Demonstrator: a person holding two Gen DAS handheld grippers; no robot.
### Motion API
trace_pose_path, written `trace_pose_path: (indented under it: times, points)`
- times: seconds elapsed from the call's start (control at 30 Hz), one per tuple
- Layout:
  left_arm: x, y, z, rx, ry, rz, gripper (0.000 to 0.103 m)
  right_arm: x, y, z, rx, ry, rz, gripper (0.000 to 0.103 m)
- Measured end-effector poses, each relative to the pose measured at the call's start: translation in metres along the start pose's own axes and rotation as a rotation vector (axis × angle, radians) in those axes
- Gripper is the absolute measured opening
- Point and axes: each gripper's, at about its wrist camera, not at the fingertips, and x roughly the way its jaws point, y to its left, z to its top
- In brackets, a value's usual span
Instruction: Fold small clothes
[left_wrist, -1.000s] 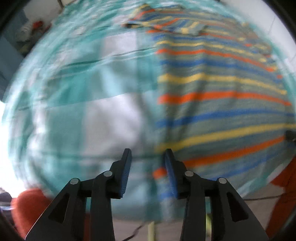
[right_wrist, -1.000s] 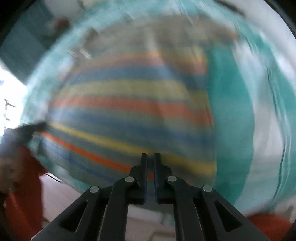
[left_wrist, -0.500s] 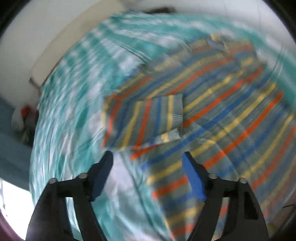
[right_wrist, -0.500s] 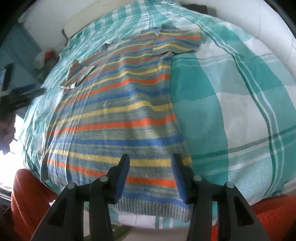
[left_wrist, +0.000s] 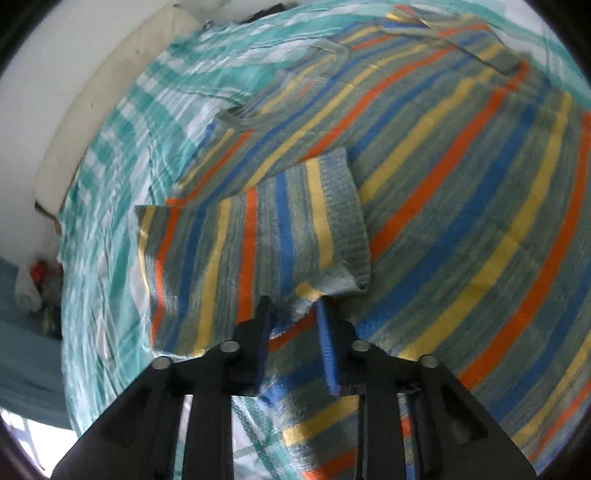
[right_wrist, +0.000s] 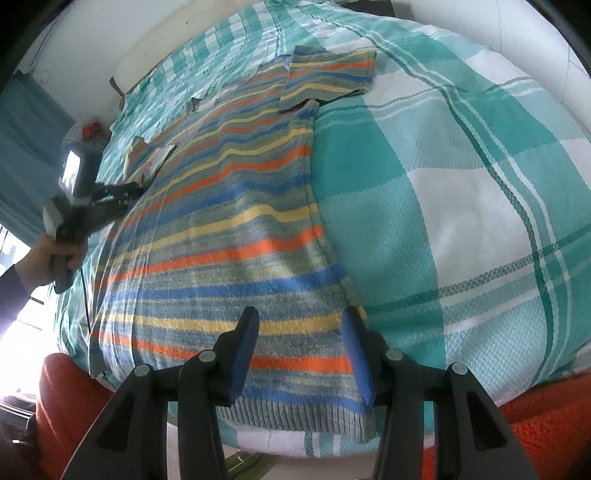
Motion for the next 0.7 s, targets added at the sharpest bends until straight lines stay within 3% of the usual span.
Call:
trace_pose_path:
  times: [0.03,0.1,0.13,0.17,0.23,0.33,0.37,0.43,0.53,0.6,0.7]
  points:
    - [-0.001,-0.001,0.001,0.002,-0.003,0.009,0.038,0.000,0.000,0.000,-0.002,0.000,-0.002,0.047]
    - [0.005,0.006,0.005,-0.039,0.004,-0.022,0.039,0.002,0.001,-0.001,-0.010,0.005,-0.010,0.047]
    - [0.010,0.013,0.008,-0.086,0.020,-0.073,0.028,0.003,0.002,-0.001,-0.014,0.007,-0.014,0.047]
    - [0.016,0.024,0.012,-0.156,0.042,-0.152,0.005,0.003,0.003,-0.002,-0.016,0.007,-0.018,0.047]
    - [0.018,0.049,0.014,-0.314,0.053,-0.218,0.004,0.002,0.003,-0.003,-0.018,0.004,-0.022,0.047]
    - [0.004,0.113,-0.003,-0.646,-0.017,-0.253,0.004,0.001,0.003,-0.004,-0.022,-0.006,-0.030,0.047]
    - [-0.005,0.146,-0.020,-0.802,-0.055,-0.241,0.004,0.000,0.004,-0.004,-0.027,-0.011,-0.033,0.047]
    - [-0.012,0.190,-0.055,-1.018,-0.077,-0.196,0.004,-0.002,0.006,-0.004,-0.039,-0.020,-0.038,0.047]
    - [-0.001,0.248,-0.132,-1.376,-0.013,-0.103,0.004,-0.003,0.008,-0.005,-0.048,-0.024,-0.042,0.047]
    - [0.011,0.264,-0.173,-1.506,0.055,-0.064,0.004,-0.001,0.009,-0.004,-0.048,-0.021,-0.042,0.047]
    - [0.025,0.260,-0.198,-1.548,0.117,-0.064,0.004,0.001,0.009,-0.005,-0.047,-0.016,-0.044,0.047]
